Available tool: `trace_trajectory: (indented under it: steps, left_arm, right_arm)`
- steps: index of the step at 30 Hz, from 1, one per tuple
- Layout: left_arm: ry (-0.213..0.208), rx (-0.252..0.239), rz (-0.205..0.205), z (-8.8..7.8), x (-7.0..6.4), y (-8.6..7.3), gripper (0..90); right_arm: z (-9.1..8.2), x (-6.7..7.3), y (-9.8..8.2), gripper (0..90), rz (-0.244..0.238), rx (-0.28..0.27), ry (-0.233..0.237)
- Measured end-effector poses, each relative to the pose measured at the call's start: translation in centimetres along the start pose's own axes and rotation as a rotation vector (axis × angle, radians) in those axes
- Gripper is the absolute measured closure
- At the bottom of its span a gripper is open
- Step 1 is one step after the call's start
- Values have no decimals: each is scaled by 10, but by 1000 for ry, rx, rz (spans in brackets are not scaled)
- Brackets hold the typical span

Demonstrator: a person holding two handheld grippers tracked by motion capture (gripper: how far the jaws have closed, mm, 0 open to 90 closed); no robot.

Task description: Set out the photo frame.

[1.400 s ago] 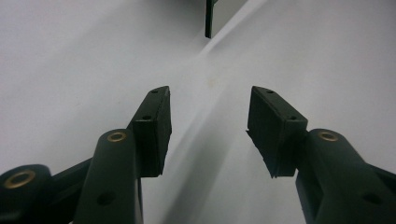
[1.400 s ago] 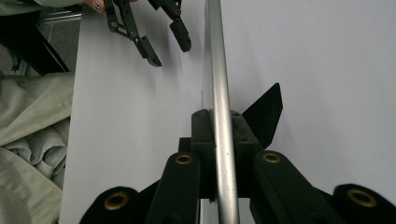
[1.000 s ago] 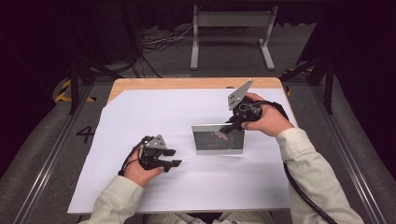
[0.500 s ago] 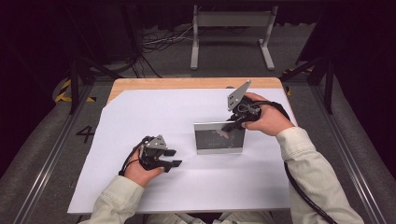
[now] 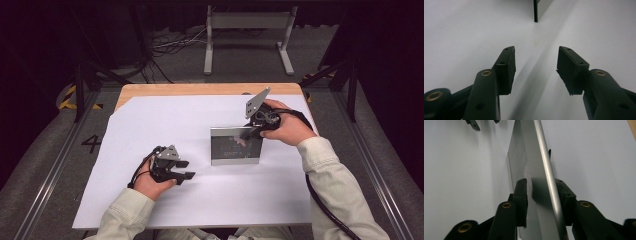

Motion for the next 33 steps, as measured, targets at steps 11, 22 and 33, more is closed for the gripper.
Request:
trace_trajectory:
  steps: [11, 22, 33]
  left_arm:
    - [10, -9, 0, -2, 1, 0, 484]
    - [14, -12, -3, -1, 1, 2, 476]
    - [20, -24, -11, -2, 2, 3, 468]
  right_arm:
    - [-16, 5, 1, 419, 67, -108, -59]
    - [-38, 13, -11, 397, 99, -159, -122]
    - [-61, 22, -32, 382, 173, -216, -169]
Point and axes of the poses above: each handheld gripper's, and its own axes: z roughly forward along the jaws, y roughly out of its top, x roughly to its left, the point moved 4 cm from there along z, roughly forward along the jaws, and after that the axes turned 4 degrees about -x, right-handed, at the moved point
